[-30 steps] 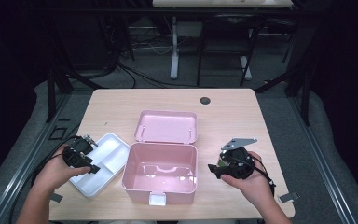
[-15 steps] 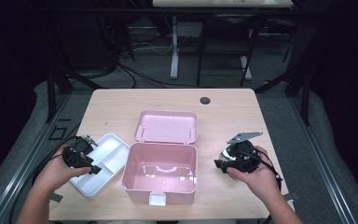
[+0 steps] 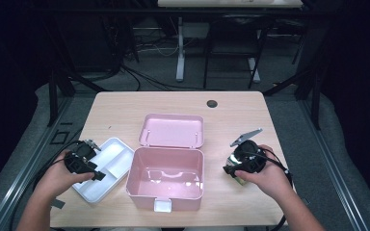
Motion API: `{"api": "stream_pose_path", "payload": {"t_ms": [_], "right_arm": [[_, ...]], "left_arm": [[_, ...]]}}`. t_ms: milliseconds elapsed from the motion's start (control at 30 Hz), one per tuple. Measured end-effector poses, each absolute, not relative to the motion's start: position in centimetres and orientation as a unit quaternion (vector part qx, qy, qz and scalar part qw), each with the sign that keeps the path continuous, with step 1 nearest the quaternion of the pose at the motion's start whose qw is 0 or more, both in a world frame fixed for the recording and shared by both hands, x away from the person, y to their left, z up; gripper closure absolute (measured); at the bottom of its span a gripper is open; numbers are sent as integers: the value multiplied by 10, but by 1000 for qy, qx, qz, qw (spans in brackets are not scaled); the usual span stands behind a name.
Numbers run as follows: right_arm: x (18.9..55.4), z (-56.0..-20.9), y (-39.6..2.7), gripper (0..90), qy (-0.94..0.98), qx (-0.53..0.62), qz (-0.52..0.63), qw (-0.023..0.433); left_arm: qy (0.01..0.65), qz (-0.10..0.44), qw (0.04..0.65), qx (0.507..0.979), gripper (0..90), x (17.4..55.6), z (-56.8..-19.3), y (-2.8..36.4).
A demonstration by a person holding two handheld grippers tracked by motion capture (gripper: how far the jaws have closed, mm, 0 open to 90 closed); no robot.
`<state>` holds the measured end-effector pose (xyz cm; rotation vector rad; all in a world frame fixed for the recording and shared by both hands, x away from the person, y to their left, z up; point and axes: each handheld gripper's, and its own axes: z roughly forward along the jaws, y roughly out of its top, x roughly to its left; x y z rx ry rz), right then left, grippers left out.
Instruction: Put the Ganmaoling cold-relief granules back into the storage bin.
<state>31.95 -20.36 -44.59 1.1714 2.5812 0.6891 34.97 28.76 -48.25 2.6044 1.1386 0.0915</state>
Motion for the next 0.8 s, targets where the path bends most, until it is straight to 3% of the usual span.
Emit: {"api": "stream_pose_path", "payload": {"t_ms": [533, 800], "right_arm": [[355, -446, -212, 388, 901, 406, 132, 83], [370, -451, -216, 348, 897, 418, 121, 75]], "left_arm": [[401, 27, 157, 902, 445, 350, -482, 293], [404, 22, 155, 901, 445, 351, -485, 295]]}}
